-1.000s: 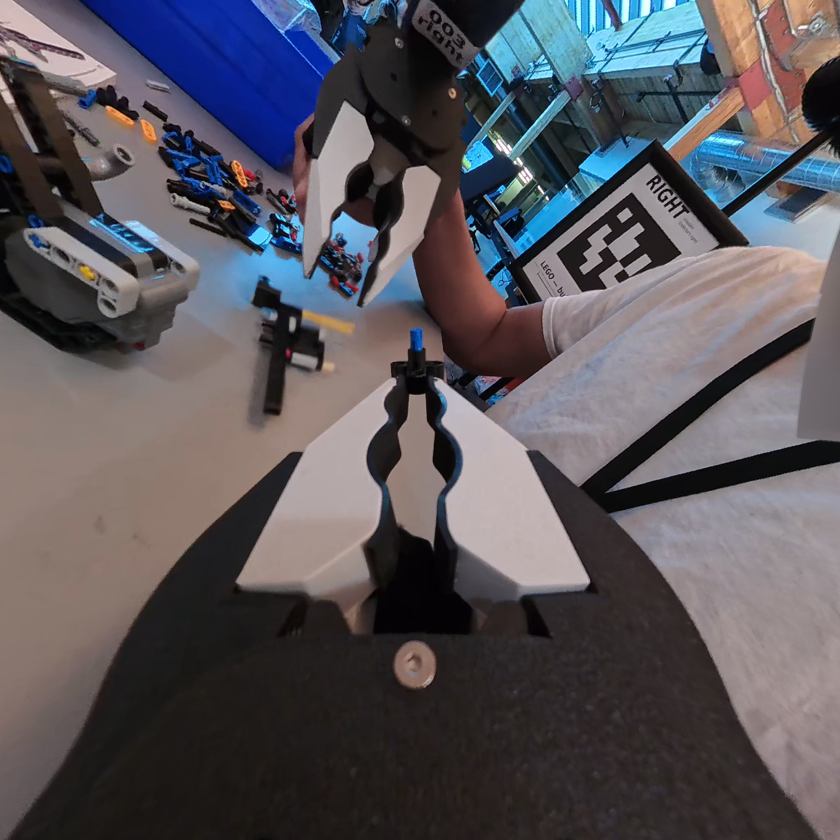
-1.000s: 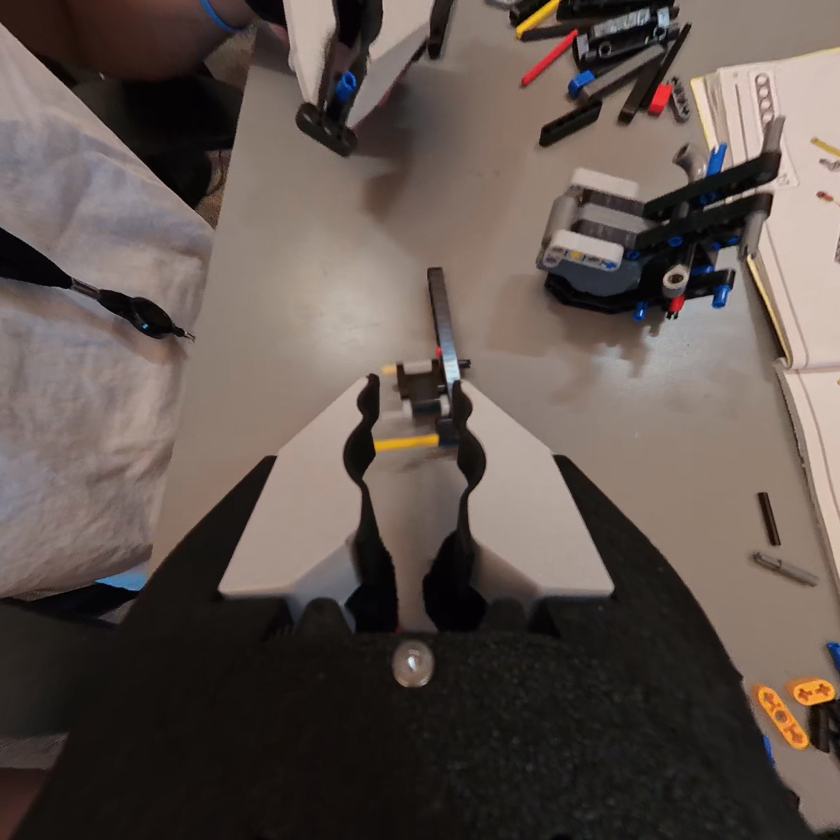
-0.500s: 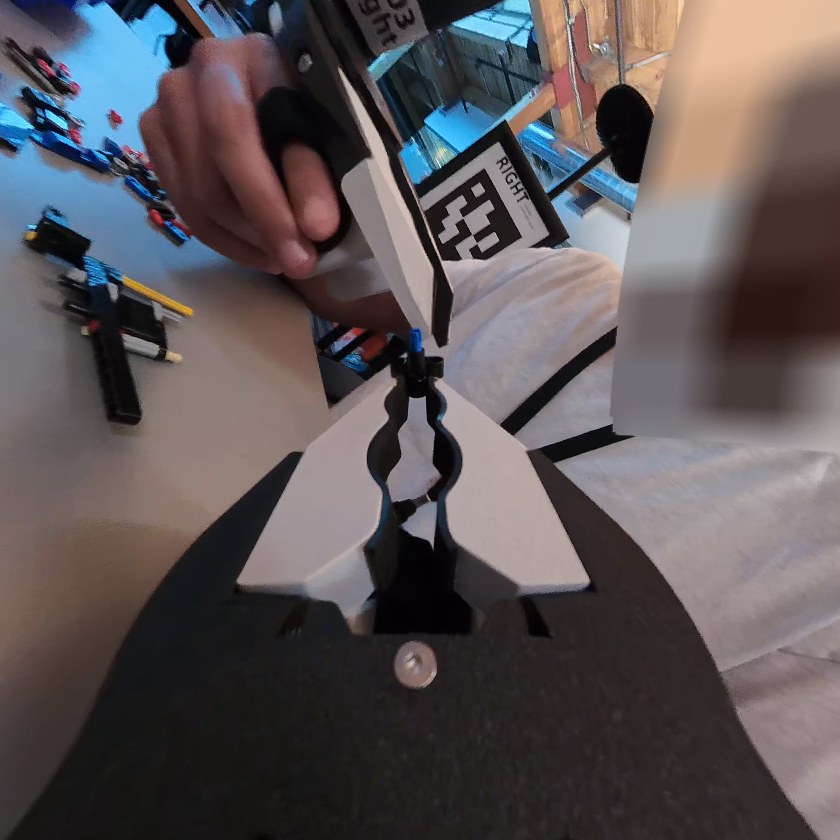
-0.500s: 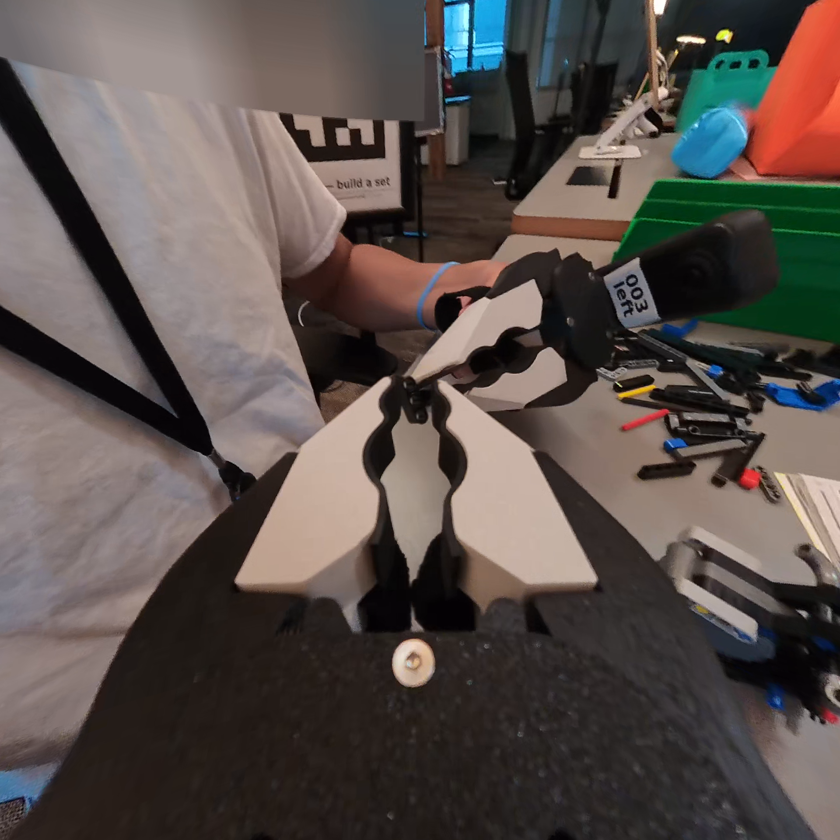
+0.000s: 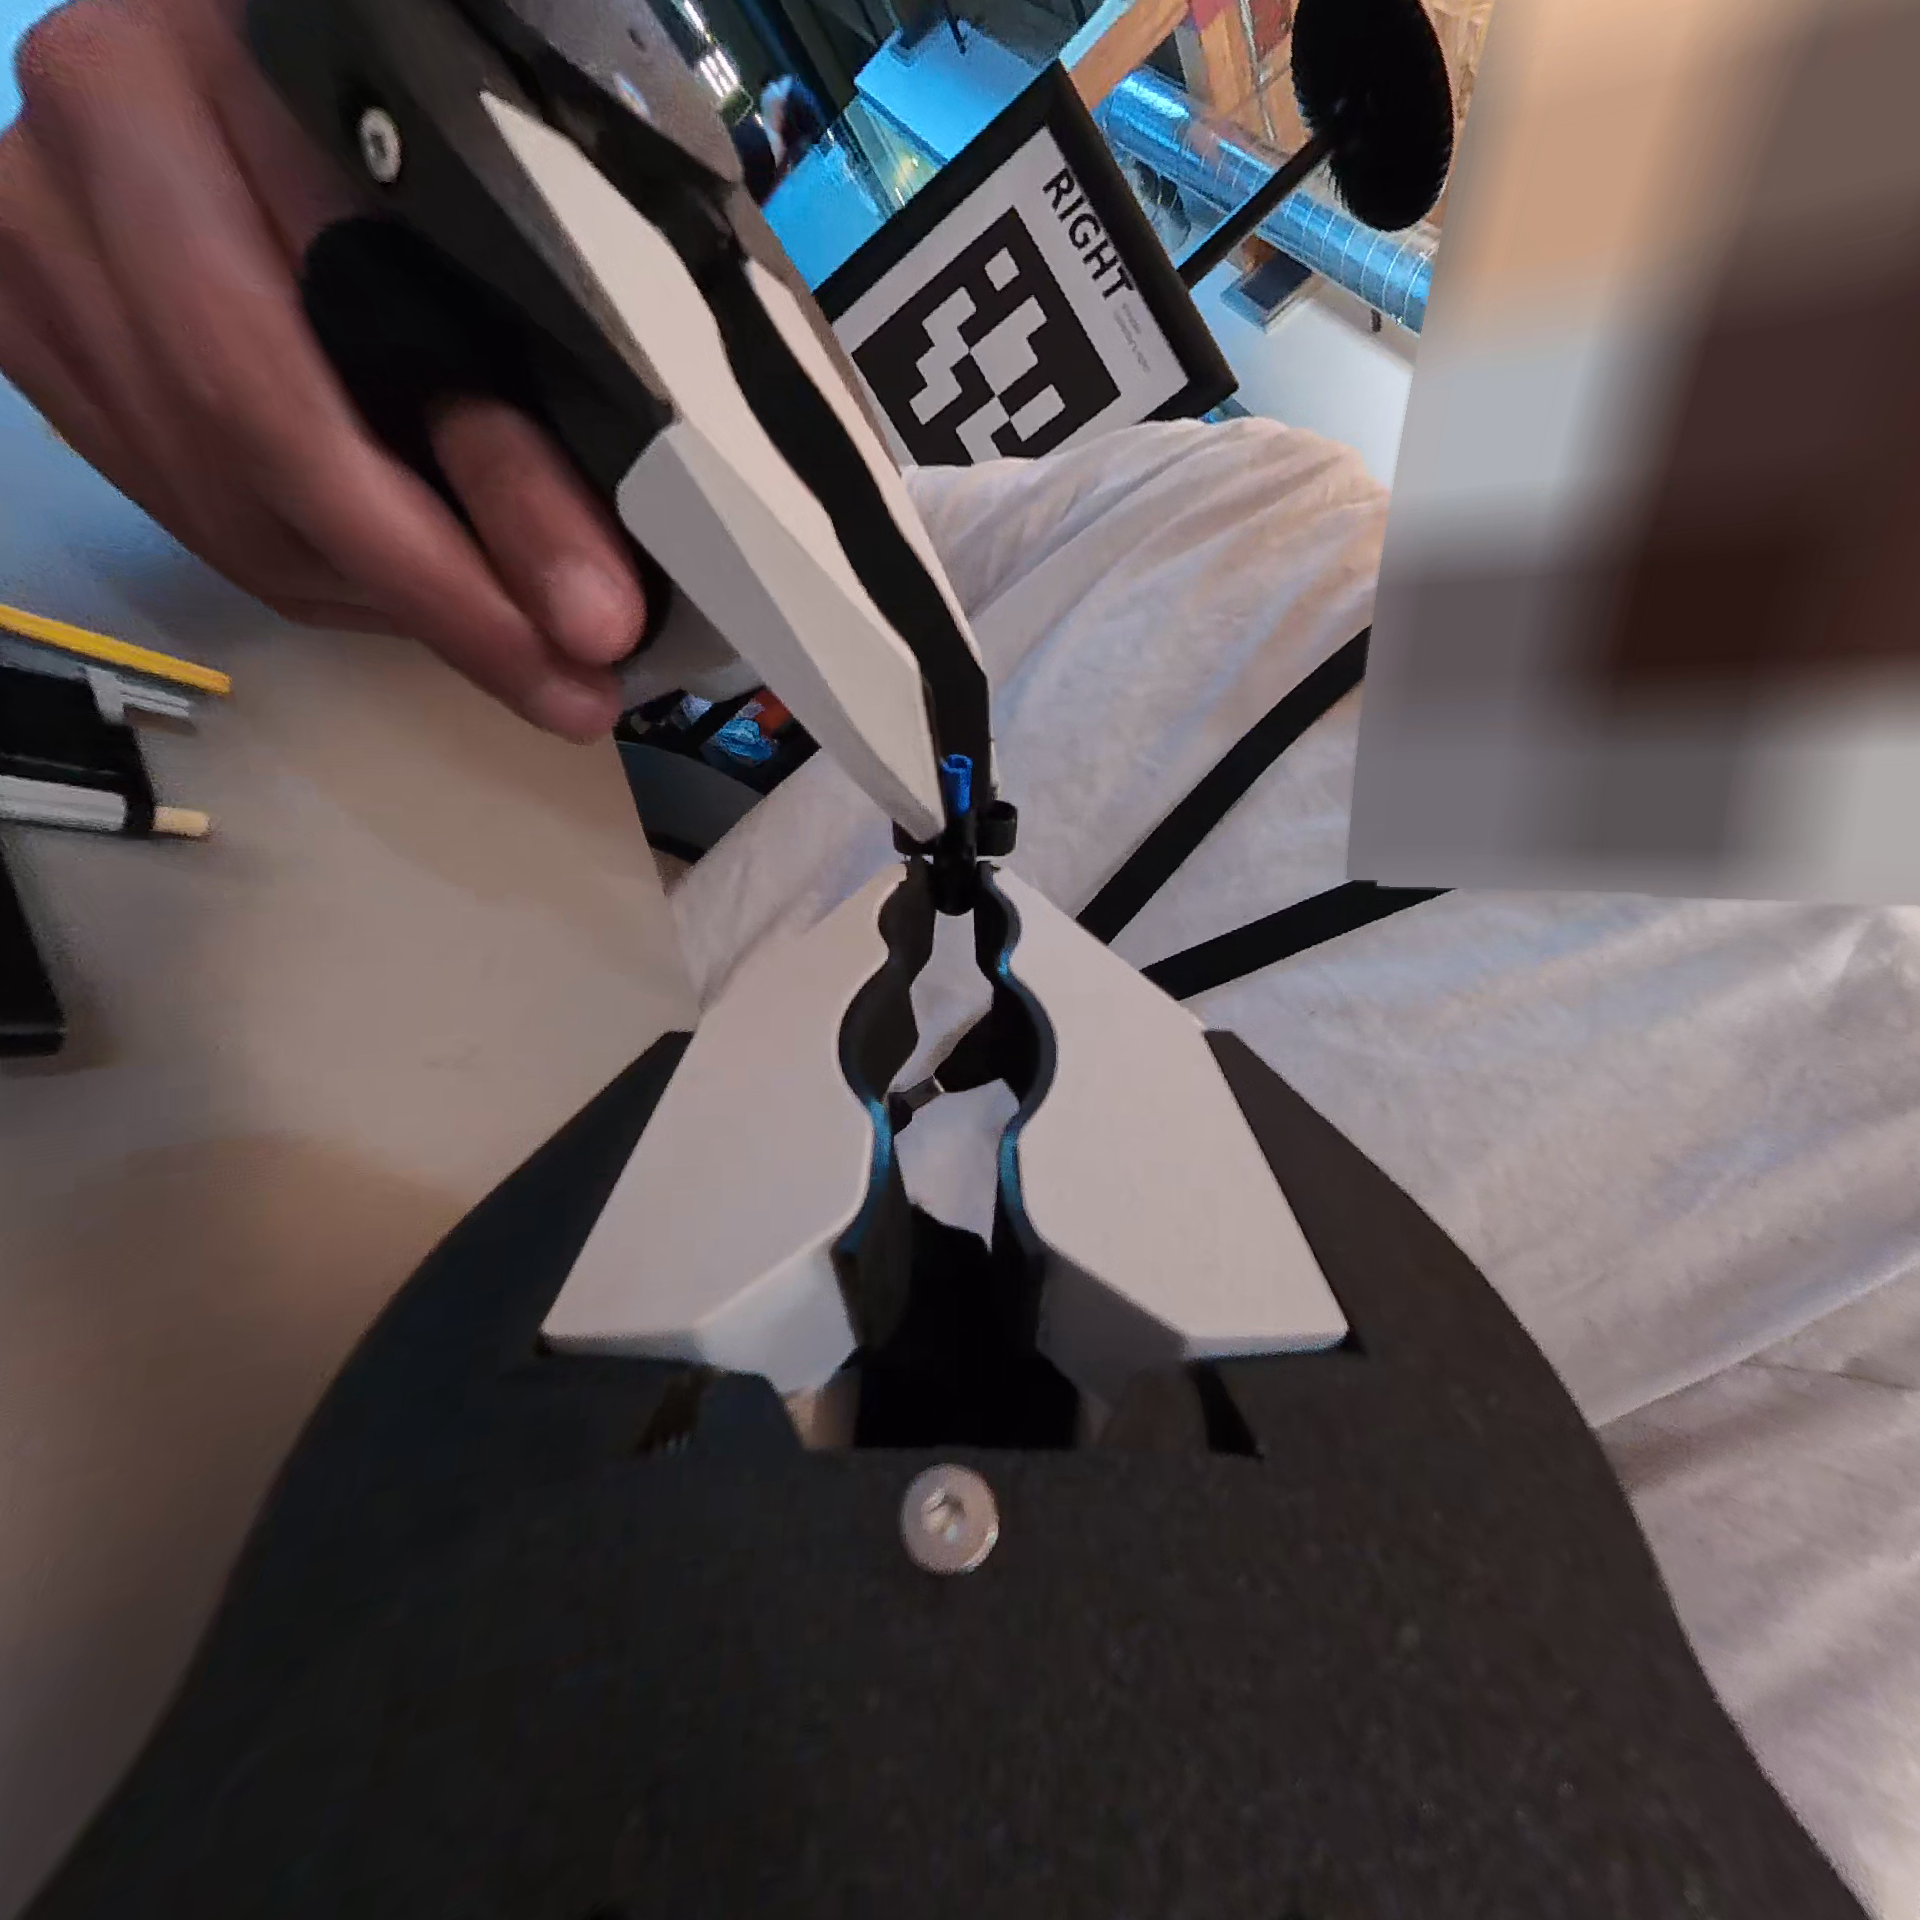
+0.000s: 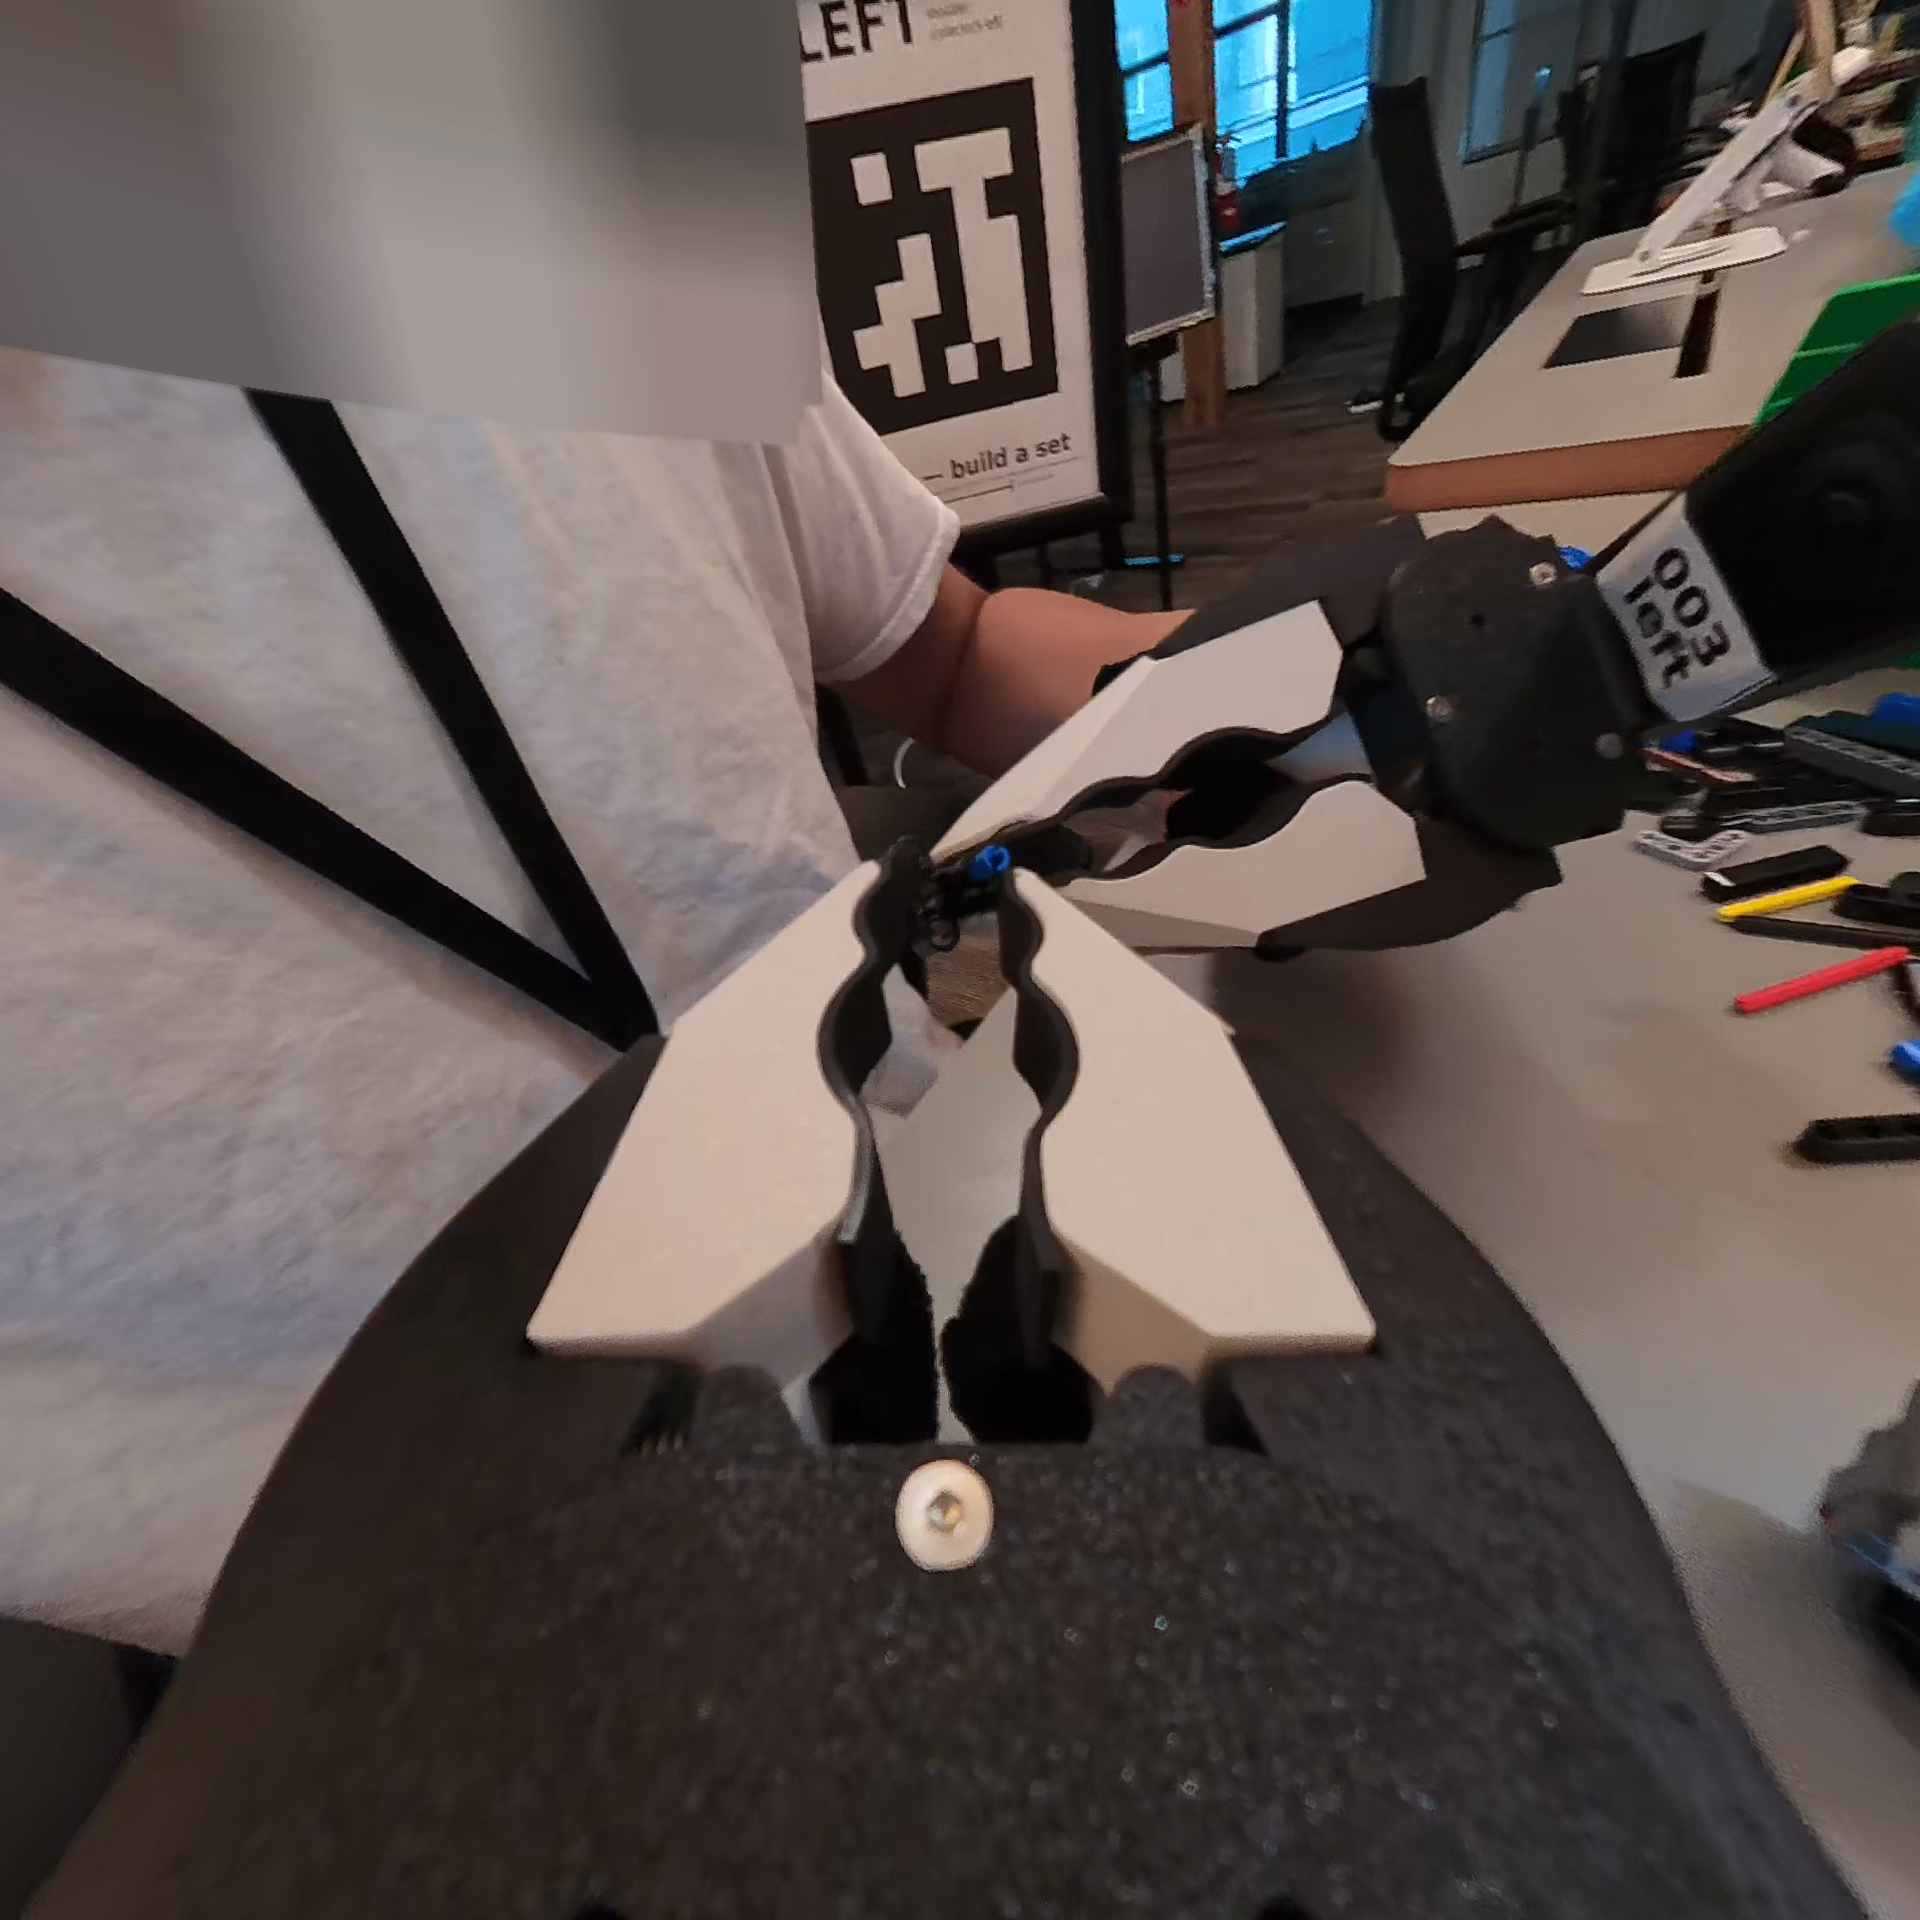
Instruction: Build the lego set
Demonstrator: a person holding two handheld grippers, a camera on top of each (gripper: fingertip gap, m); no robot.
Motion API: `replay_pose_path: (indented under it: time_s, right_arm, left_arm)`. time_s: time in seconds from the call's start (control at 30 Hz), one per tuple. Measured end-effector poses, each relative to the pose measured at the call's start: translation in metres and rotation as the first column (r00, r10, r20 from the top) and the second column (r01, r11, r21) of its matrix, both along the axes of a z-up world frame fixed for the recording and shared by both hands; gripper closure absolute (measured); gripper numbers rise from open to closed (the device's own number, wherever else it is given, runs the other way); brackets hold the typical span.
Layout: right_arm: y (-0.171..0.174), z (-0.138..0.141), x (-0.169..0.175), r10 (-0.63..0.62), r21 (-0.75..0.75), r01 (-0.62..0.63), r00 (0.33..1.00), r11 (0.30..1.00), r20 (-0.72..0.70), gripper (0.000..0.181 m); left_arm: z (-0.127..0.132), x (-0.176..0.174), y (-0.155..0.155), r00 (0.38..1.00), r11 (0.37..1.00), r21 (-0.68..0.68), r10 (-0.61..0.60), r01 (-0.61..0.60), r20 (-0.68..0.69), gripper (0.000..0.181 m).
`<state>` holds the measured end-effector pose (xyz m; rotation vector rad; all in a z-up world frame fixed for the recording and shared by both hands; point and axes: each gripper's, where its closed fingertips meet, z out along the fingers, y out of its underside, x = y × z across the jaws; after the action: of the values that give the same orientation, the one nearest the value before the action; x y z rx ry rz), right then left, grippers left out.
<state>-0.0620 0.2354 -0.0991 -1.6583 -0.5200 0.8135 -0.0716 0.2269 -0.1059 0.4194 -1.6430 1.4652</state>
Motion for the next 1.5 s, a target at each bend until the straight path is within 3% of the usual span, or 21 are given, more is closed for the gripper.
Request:
replay_pose_path:
  time_s: [0.2, 0.37, 0.47, 0.57, 0.63, 0.7, 0.87, 0.93, 0.97, 1.1, 1.33, 1.4, 1.5]
  right_arm:
    - [-0.006, 0.006, -0.007, 0.079, -0.04, -0.085, 0.988, 0.996, -0.136, 0.169]
    - [-0.002, 0.009, -0.007, 0.068, -0.029, -0.072, 0.989, 0.997, -0.133, 0.176]
    - [0.004, 0.009, 0.005, -0.01, -0.05, 0.004, 0.992, 0.999, -0.126, 0.176]
    - [0.013, 0.008, 0.031, -0.146, -0.074, 0.136, 0.977, 0.988, -0.154, 0.177]
    - [0.019, 0.009, 0.05, -0.241, -0.092, 0.227, 0.952, 0.97, -0.188, 0.177]
    - [0.025, 0.008, 0.066, -0.324, -0.115, 0.306, 0.924, 0.945, -0.204, 0.177]
    - [0.038, 0.001, 0.096, -0.5, -0.168, 0.473, 0.838, 0.865, -0.219, 0.176]
    - [0.041, -0.001, 0.101, -0.553, -0.159, 0.53, 0.807, 0.833, -0.206, 0.176]
    - [0.042, -0.001, 0.102, -0.571, -0.148, 0.552, 0.799, 0.821, -0.19, 0.176]
    - [0.045, -0.003, 0.105, -0.636, -0.13, 0.622, 0.757, 0.772, -0.15, 0.176]
    - [0.042, 0.004, 0.102, -0.593, -0.17, 0.569, 0.748, 0.804, -0.297, 0.177]
    - [0.041, 0.006, 0.099, -0.568, -0.188, 0.537, 0.749, 0.822, -0.342, 0.177]
    - [0.041, 0.008, 0.095, -0.527, -0.204, 0.488, 0.749, 0.849, -0.403, 0.177]
  left_arm:
    - [0.005, -0.006, -0.002, 0.999, 0.999, -0.017, -0.042, 0.042, 0.014, 0.177]
    - [0.009, -0.009, -0.001, 0.998, 0.997, -0.045, -0.069, 0.069, -0.002, 0.177]
    - [0.008, 0.004, 0.003, 1.0, 0.999, -0.039, 0.015, -0.014, 0.024, 0.176]
    - [0.005, 0.033, 0.009, 0.968, 0.974, -0.014, 0.226, -0.226, 0.104, 0.172]
    - [0.007, 0.054, 0.019, 0.89, 0.914, -0.034, 0.403, -0.405, 0.214, 0.169]
    - [-0.004, 0.073, 0.031, 0.76, 0.822, 0.004, 0.525, -0.57, 0.383, 0.156]
    - [-0.021, 0.093, 0.04, 0.467, 0.626, 0.012, 0.567, -0.78, 0.679, 0.155]
    - [-0.021, 0.1, 0.042, 0.335, 0.528, -0.036, 0.59, -0.849, 0.735, 0.157]
    - [-0.017, 0.101, 0.041, 0.299, 0.498, -0.069, 0.621, -0.864, 0.724, 0.158]
    - [-0.009, 0.103, 0.036, 0.287, 0.443, -0.119, 0.739, -0.888, 0.609, 0.158]
    - [-0.001, 0.11, 0.042, 0.344, 0.422, -0.15, 0.862, -0.894, 0.371, 0.152]
    - [0.005, 0.111, 0.047, 0.32, 0.408, -0.197, 0.875, -0.892, 0.362, 0.149]
    - [0.009, 0.105, 0.041, 0.324, 0.448, -0.234, 0.846, -0.863, 0.423, 0.15]
